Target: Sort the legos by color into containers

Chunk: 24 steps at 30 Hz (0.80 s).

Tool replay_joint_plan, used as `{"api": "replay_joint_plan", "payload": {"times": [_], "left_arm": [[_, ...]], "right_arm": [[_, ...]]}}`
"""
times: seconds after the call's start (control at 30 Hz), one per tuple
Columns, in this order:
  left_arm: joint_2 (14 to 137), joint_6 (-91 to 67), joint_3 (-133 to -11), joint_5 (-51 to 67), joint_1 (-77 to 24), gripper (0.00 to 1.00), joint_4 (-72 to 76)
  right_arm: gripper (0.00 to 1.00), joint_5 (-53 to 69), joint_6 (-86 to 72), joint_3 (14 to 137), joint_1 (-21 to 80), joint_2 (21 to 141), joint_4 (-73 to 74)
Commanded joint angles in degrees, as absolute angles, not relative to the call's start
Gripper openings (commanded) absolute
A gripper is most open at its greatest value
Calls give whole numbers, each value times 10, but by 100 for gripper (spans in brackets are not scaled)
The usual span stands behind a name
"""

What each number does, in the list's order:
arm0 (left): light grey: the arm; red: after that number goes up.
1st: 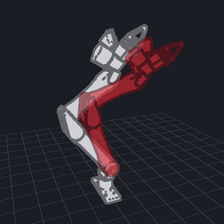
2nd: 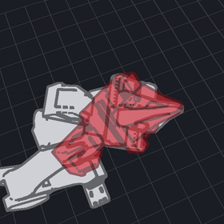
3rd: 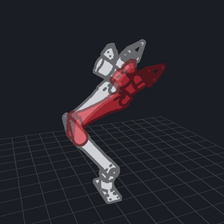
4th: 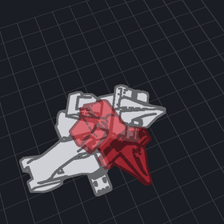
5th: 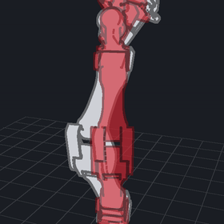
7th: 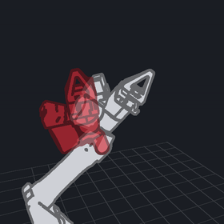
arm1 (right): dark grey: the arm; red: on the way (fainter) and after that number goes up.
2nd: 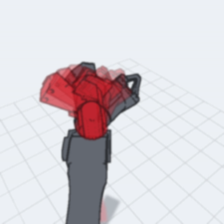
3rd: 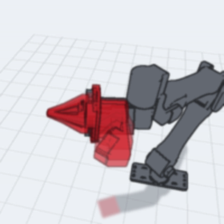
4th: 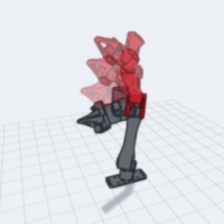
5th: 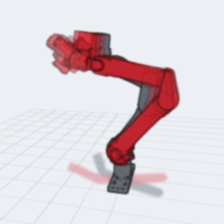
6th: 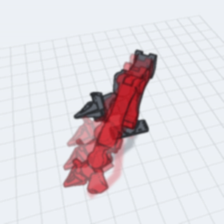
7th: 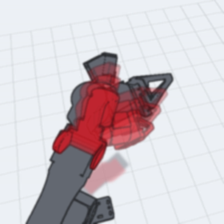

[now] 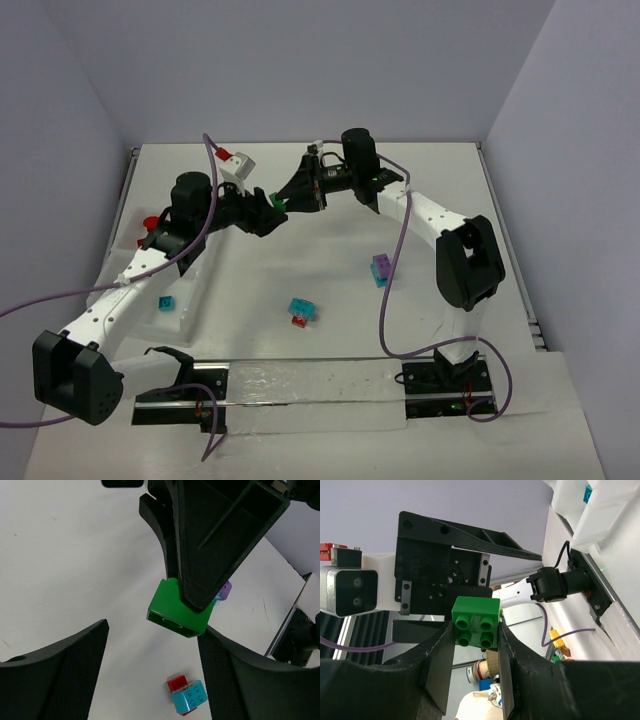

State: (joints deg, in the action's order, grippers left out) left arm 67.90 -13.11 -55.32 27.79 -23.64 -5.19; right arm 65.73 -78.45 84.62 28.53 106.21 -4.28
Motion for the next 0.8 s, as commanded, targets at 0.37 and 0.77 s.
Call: {"api": "replay_joint_plan", "payload": {"times": [0.37, 0.77], "left_arm": [[657, -156, -585, 322, -241, 71, 26], [664, -181, -584, 344, -241, 33, 38]], "right_arm": [[19, 680, -788, 848, 289, 1046, -73], [19, 677, -780, 840, 292, 1035, -66]]}}
